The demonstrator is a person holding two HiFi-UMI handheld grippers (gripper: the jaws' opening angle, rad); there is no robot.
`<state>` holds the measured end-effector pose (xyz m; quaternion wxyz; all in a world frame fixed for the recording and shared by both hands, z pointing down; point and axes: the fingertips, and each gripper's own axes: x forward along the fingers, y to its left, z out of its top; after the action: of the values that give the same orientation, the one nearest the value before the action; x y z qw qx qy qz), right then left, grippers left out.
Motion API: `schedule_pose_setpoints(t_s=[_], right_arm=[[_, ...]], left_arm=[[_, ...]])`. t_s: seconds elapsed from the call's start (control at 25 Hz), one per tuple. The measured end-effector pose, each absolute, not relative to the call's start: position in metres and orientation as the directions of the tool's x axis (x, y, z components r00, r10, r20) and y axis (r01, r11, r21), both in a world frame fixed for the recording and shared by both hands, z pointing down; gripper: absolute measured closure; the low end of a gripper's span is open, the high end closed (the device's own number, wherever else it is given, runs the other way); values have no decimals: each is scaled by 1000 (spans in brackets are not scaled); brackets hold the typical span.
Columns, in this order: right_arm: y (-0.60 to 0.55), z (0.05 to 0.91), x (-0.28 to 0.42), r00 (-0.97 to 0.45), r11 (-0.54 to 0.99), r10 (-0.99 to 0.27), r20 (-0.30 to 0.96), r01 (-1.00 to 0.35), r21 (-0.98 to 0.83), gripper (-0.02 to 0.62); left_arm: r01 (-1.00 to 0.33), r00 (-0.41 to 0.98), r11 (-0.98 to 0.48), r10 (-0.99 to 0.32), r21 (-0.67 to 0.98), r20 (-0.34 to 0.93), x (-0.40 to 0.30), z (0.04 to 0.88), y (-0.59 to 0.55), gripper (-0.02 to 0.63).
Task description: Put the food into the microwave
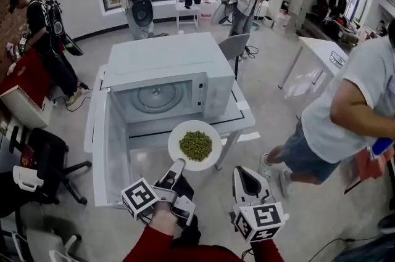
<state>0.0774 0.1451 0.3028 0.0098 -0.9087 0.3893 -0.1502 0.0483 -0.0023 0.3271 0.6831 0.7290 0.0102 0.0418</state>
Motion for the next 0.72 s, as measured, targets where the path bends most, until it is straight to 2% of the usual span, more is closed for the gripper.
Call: schedule_pose_setpoints(t_s=[0.32, 0.6, 0.72], right_arm=[[126, 299, 116, 636, -693, -708, 307, -709, -129, 581], [94, 305, 146, 556, -623, -752, 355, -775, -107, 581], [72, 306, 156, 511, -579, -778, 365, -808, -104, 581]], left_arm=[[-58, 998, -108, 22, 992, 60, 81, 318, -33, 583], [-129, 990, -126, -81, 984, 119, 100, 331, -60, 583], [-118, 986, -106, -131, 987, 104, 111, 333, -75, 583]])
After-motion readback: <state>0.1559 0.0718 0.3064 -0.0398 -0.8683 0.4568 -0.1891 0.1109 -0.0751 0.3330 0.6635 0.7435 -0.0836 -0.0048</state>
